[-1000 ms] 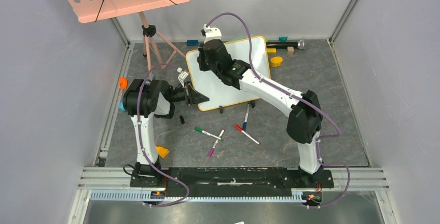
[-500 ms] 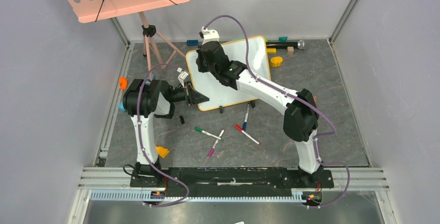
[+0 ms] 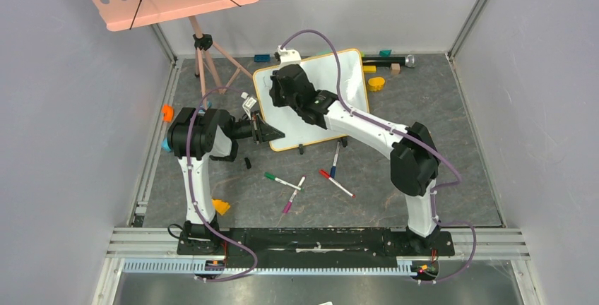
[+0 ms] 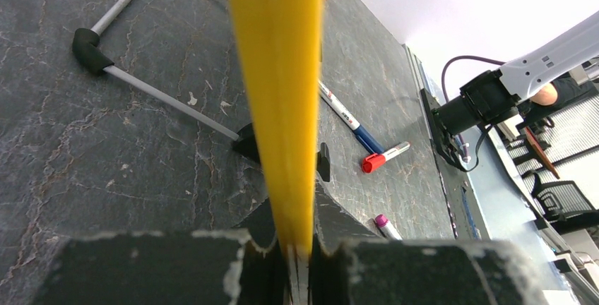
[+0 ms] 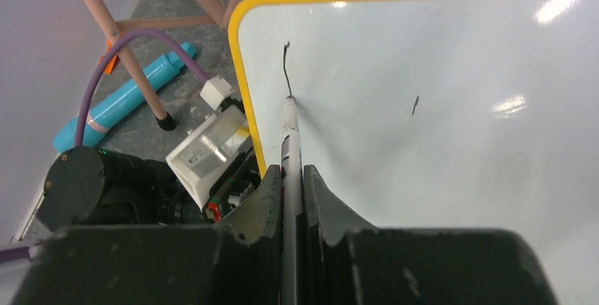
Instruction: Write a sentence on the whiteboard
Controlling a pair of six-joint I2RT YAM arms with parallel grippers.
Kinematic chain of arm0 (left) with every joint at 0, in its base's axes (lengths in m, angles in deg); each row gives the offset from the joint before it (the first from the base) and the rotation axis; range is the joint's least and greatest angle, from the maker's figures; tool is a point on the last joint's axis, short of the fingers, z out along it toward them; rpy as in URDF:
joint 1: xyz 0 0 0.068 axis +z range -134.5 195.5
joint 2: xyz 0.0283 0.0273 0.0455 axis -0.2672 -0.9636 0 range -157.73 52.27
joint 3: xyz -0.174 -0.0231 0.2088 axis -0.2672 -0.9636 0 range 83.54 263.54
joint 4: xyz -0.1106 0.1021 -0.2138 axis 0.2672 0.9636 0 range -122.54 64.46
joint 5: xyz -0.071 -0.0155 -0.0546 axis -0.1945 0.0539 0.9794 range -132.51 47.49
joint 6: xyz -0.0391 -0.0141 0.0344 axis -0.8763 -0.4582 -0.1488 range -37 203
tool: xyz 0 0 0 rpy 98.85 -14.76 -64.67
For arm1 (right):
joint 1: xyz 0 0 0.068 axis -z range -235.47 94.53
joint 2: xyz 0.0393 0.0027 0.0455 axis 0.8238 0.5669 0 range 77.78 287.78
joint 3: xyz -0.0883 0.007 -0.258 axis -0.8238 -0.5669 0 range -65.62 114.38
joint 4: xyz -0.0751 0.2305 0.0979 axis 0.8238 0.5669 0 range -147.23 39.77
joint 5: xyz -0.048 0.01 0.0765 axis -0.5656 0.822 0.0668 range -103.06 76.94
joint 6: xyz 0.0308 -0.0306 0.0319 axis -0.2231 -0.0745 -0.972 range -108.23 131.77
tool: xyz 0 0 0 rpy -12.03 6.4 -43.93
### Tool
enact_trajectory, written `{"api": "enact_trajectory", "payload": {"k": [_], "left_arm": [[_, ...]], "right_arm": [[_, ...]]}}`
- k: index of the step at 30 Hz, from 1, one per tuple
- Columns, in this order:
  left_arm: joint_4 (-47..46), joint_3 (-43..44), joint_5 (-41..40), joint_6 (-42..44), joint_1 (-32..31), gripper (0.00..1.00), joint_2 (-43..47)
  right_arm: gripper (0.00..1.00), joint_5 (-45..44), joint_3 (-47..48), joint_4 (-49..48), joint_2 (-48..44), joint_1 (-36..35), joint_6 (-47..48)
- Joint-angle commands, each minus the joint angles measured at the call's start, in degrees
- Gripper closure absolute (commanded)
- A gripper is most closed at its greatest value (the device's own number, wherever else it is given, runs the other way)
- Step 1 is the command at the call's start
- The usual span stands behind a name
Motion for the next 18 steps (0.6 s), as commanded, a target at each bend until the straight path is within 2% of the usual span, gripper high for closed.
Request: {"api": "enact_trajectory", "payload": {"k": [1, 7, 18], "left_arm": [[-3.65, -0.63, 1.14, 3.22, -0.96, 0.93, 0.31], [-3.65, -0.63, 1.13, 3.28, -0.98, 0.93, 0.32], [-3.65, -0.55, 1.15, 3.2, -0.96, 0.93, 0.24]], "right_arm": [[1.0, -0.2, -4.71, -1.0, -3.26, 0.53, -0.98], [1.0, 1.49, -6.02, -1.95, -4.09, 0.51, -1.46], [1.0, 4.01, 0.4, -1.81, -4.4, 0.61, 1.08]]}}
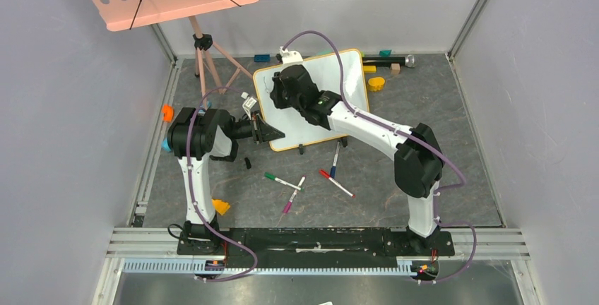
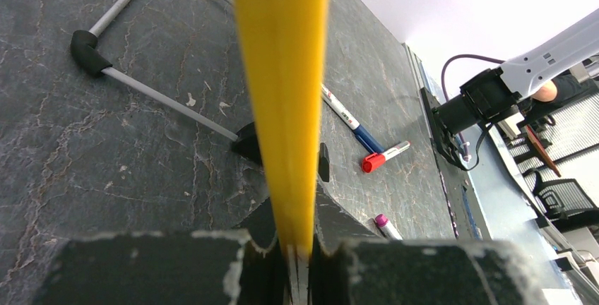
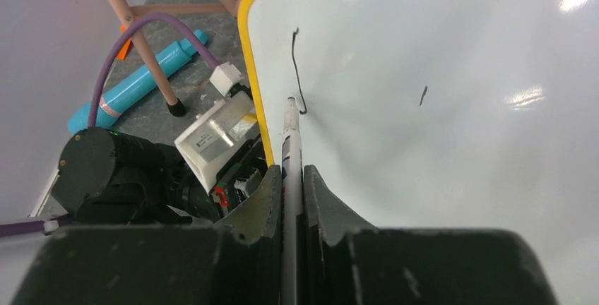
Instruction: Write a sentence on the whiteboard
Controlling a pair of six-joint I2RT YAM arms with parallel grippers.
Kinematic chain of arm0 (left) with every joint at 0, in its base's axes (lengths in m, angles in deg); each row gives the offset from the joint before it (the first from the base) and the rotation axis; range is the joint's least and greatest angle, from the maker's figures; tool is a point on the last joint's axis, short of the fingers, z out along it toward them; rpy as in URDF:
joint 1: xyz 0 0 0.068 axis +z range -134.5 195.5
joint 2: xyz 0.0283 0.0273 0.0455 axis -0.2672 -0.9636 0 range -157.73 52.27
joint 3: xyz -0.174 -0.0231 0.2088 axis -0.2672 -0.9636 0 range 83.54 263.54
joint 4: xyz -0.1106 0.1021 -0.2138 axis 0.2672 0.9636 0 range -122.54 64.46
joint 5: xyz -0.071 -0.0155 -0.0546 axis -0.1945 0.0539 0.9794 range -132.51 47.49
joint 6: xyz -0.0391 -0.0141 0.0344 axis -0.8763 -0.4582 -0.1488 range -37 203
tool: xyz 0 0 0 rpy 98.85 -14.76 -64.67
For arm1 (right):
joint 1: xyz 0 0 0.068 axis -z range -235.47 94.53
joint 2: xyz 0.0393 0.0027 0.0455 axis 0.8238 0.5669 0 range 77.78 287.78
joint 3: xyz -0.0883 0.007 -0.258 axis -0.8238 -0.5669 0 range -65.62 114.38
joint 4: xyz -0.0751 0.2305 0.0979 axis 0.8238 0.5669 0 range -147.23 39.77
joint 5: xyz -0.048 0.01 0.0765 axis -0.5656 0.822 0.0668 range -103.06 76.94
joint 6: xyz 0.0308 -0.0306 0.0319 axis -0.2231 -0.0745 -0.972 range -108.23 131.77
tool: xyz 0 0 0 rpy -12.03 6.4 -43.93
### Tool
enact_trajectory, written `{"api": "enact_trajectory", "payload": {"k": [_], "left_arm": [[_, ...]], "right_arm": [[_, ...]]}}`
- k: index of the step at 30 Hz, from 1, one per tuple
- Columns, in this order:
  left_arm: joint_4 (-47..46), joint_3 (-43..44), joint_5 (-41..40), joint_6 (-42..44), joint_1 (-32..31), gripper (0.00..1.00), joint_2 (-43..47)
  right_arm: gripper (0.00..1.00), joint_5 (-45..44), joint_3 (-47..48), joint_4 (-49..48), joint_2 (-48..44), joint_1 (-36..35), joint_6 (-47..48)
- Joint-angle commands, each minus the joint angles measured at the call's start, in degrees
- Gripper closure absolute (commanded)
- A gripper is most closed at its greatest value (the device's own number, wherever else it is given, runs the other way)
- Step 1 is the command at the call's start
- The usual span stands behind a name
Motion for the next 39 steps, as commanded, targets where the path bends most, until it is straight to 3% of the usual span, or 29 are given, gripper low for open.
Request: {"api": "enact_trajectory", "payload": {"k": [1, 39], "left_arm": [[-3.43, -0.5, 1.04, 3.07, -0.85, 0.93, 0.11], [-3.43, -0.44, 1.22, 3.15, -0.99, 0.93, 0.18]], "right_arm": [[1.0, 0.1, 5.18, -1.39, -1.6, 0.37, 1.74], [1.0, -3.75, 10.75, -0.13, 4.34, 1.96, 1.62]]}}
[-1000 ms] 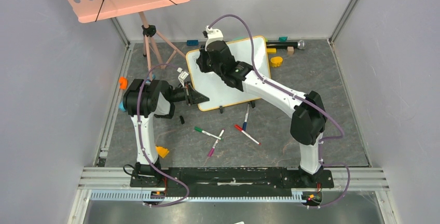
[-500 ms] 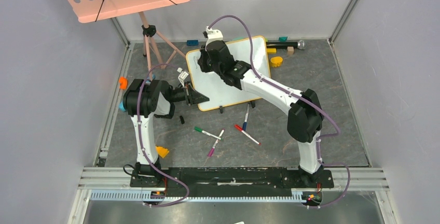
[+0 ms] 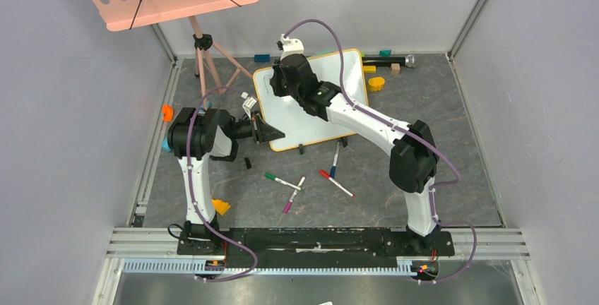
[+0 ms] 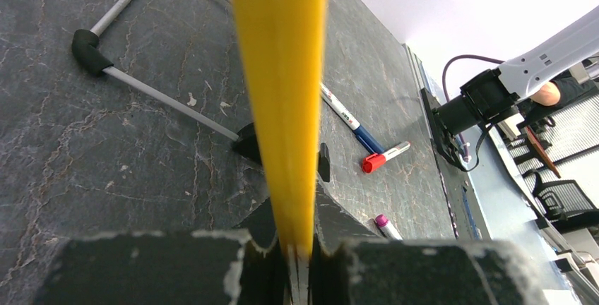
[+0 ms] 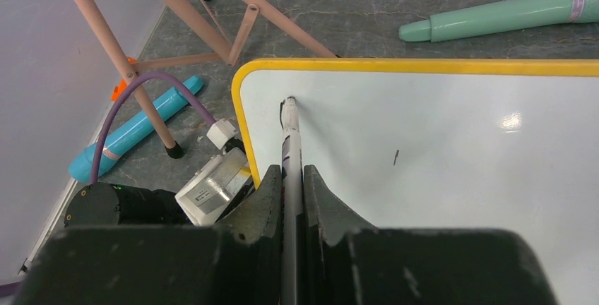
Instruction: Write a sentence on the whiteboard
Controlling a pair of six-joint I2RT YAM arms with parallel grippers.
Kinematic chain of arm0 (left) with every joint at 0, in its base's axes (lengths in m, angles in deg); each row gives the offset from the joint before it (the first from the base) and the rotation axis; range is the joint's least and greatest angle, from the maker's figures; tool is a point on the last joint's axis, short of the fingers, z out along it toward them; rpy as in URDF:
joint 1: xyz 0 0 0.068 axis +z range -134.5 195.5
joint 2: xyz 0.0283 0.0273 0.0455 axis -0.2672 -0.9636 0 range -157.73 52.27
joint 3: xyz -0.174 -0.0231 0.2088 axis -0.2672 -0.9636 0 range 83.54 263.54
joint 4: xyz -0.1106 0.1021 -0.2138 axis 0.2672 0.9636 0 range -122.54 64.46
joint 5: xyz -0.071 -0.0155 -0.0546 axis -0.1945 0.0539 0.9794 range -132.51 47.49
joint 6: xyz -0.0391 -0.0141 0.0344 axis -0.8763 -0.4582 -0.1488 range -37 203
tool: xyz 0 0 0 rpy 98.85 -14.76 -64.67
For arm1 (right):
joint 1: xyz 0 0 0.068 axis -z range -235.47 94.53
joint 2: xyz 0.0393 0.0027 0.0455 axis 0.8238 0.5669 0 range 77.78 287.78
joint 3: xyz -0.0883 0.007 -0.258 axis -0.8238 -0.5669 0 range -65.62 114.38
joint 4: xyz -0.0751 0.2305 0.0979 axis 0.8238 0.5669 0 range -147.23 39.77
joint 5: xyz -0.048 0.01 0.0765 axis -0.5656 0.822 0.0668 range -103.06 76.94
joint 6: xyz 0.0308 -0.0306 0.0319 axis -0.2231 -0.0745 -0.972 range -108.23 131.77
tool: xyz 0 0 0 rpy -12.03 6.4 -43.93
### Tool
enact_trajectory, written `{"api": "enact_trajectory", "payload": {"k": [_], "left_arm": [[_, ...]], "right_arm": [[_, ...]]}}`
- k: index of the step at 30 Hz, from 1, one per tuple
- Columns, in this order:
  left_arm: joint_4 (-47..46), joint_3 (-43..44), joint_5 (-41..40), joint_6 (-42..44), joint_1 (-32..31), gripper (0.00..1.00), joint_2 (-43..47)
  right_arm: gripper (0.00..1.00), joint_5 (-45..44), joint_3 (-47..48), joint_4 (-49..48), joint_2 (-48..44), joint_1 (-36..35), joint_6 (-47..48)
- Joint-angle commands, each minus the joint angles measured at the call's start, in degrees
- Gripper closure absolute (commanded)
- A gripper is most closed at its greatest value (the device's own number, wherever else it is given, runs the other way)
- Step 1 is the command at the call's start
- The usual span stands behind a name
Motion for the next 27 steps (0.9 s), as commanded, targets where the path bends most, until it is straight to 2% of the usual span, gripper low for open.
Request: {"api": "enact_trajectory", "payload": {"k": [1, 12, 19, 27], "left_arm": [[-3.45, -0.41, 1.3, 3.17, -0.92, 0.93, 0.2], [-3.45, -0.44, 1.27, 3.17, -0.92, 0.93, 0.19], [-3.45, -0.44, 1.27, 3.17, -0.92, 0.93, 0.14], [-3.45, -0.43, 1.31, 3.17, -0.93, 0.93, 0.2]], "right_arm": [[1.0, -1.99, 2.69, -1.01, 0.99, 0.12, 0.33], [1.0, -1.01, 2.72, -0.93, 1.52, 0.14, 0.11], [1.0, -4.81, 1.45, 0.29, 0.26, 0.3, -0.47], [1.0, -4.93, -1.22, 0.42, -1.66, 0.6, -0.36]]}}
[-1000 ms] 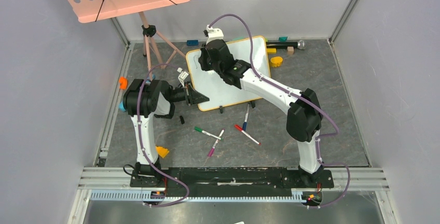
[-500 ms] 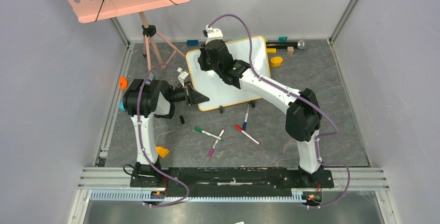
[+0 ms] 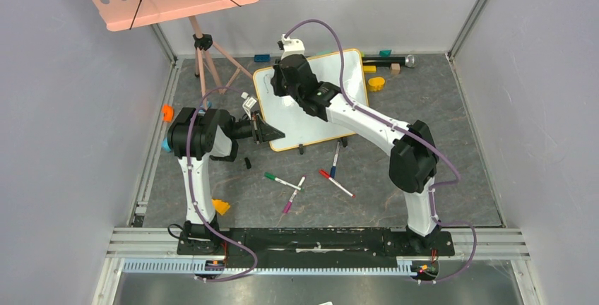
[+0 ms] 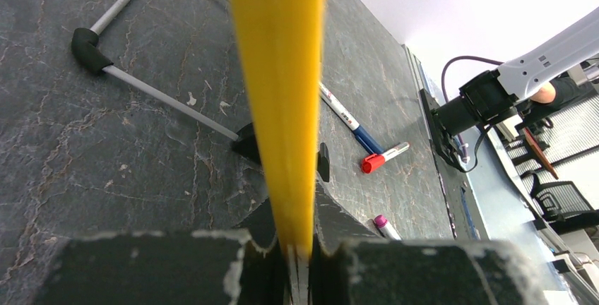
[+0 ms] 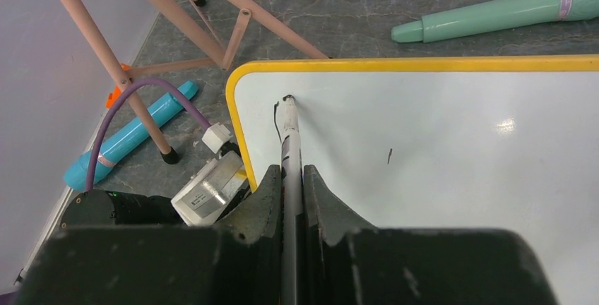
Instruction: Write a sentence on the whiteboard
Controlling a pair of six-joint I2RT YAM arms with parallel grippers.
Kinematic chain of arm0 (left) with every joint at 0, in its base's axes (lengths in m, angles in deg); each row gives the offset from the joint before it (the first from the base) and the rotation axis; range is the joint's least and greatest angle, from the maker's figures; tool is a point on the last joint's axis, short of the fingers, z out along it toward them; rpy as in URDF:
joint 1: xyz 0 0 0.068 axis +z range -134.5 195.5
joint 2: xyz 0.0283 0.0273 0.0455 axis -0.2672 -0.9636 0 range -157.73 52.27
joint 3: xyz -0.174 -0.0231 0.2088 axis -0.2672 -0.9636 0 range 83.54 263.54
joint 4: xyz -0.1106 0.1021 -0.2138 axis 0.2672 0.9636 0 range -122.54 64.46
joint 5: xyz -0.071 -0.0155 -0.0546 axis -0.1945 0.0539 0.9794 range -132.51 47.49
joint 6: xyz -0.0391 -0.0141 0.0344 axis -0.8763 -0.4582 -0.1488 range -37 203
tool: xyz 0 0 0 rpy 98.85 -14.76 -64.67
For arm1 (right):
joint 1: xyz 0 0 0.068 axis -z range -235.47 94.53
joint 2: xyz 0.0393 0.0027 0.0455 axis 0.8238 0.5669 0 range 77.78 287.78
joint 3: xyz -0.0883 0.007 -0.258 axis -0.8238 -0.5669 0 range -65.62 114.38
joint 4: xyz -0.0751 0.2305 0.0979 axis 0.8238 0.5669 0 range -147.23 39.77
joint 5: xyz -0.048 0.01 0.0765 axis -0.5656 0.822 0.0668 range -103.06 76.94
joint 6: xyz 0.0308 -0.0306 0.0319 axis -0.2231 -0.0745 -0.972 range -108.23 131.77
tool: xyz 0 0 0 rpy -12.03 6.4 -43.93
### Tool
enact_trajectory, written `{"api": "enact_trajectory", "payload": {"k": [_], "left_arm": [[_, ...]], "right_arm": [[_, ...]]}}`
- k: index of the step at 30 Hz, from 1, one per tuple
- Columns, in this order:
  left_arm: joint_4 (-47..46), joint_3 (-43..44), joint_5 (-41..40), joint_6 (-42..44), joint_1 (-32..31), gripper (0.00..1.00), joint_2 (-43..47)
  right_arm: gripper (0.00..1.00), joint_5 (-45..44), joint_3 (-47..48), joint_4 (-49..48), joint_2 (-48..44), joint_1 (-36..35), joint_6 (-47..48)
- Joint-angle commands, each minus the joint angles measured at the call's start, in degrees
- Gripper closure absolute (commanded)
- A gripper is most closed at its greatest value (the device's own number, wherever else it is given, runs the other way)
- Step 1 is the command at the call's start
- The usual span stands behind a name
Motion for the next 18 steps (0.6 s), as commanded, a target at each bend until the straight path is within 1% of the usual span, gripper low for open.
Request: {"api": "enact_trajectory", "payload": {"k": [1, 9, 18], "left_arm": [[-3.59, -0.44, 1.33, 3.36, -0.9, 0.93, 0.12], [-3.58, -0.41, 1.33, 3.41, -0.91, 0.93, 0.15], [-3.58, -0.44, 1.42, 3.42, -0.9, 0.93, 0.15]], "right_arm": [[1.0, -3.35, -1.93, 0.57, -2.21, 0.71, 0.0], [1.0, -3.39, -5.2, 0.58, -4.07, 0.62, -0.14], [1.0, 2.43, -5.03, -0.48, -2.76, 0.66, -0.26]]}}
